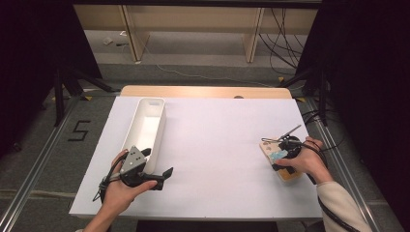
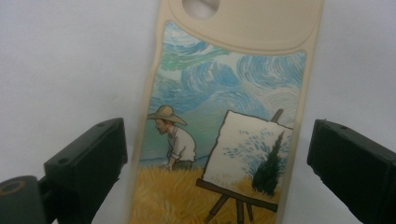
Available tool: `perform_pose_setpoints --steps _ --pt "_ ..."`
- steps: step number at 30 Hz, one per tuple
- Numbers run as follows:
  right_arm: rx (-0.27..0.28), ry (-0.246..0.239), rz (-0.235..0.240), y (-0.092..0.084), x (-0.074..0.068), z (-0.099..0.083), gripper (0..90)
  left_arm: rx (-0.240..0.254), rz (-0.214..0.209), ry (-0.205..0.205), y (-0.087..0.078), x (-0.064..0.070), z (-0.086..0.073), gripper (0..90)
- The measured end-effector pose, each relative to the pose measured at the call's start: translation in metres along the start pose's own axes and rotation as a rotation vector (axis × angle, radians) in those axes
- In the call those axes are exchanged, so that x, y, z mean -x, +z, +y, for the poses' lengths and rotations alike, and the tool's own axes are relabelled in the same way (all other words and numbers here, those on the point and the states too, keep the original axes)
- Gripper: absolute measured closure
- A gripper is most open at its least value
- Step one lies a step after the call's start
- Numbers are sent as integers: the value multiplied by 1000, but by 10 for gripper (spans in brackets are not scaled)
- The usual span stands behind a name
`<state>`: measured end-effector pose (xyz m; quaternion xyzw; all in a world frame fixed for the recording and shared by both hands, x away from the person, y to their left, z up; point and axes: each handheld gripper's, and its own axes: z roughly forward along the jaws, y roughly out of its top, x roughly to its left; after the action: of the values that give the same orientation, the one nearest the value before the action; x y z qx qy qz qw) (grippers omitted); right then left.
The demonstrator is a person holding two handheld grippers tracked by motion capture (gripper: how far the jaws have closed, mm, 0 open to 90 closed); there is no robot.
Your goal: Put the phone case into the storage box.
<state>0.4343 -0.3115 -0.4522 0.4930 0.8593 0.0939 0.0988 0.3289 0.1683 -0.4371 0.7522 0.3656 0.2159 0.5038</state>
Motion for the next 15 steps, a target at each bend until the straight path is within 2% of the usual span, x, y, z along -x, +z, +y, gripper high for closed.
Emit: perform_pose_setpoints --steps 15 --pt "-45 19 11 7 4 5 63 0 -2 2 0 0 0 0"
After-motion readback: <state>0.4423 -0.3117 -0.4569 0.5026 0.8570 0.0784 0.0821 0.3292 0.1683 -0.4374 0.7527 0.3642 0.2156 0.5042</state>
